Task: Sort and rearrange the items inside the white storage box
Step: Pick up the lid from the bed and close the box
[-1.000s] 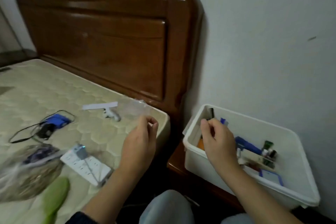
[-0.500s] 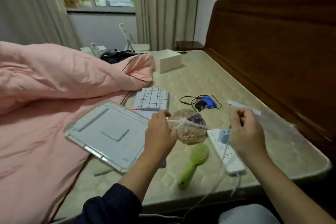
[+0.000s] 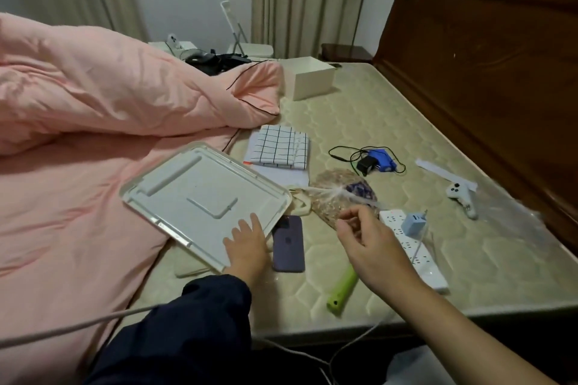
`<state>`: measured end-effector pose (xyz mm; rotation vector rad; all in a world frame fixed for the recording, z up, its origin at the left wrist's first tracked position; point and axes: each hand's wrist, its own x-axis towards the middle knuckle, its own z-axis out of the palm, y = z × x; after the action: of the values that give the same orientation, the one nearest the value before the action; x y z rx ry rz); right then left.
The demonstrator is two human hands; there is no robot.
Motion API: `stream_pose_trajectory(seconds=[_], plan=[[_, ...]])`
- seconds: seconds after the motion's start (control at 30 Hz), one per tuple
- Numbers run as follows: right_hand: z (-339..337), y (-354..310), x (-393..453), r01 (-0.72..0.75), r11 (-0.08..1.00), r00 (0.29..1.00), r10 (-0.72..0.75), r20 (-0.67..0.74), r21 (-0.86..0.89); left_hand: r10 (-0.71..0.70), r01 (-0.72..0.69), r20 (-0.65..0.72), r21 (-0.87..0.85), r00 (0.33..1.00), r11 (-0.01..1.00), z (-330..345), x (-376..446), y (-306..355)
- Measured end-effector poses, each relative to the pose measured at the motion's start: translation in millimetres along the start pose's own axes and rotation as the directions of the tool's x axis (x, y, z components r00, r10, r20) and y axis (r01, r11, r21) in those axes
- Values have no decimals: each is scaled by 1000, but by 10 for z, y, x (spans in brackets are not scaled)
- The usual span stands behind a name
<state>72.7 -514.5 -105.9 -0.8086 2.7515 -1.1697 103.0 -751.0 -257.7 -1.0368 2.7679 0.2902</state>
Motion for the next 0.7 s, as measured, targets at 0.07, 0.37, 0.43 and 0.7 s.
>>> stream_pose_trajectory(seconds=[0.07, 0.37, 0.43, 0.7], plan=[[-61, 44, 7, -30, 1000, 1000, 30, 5, -2, 13, -12, -37, 32, 999, 999, 54, -6, -6], [23, 281, -64, -121, 799, 968, 226, 108, -588, -57, 57, -120, 1, 991, 998, 15, 10, 44], [25, 372, -94, -157, 801, 959, 263, 105, -578, -84, 88, -152, 19, 985, 996, 2, 7, 52], [-120, 482, 32, -186, 922, 951, 255, 173, -339, -16, 48, -409, 67, 913, 997, -726, 14, 7]])
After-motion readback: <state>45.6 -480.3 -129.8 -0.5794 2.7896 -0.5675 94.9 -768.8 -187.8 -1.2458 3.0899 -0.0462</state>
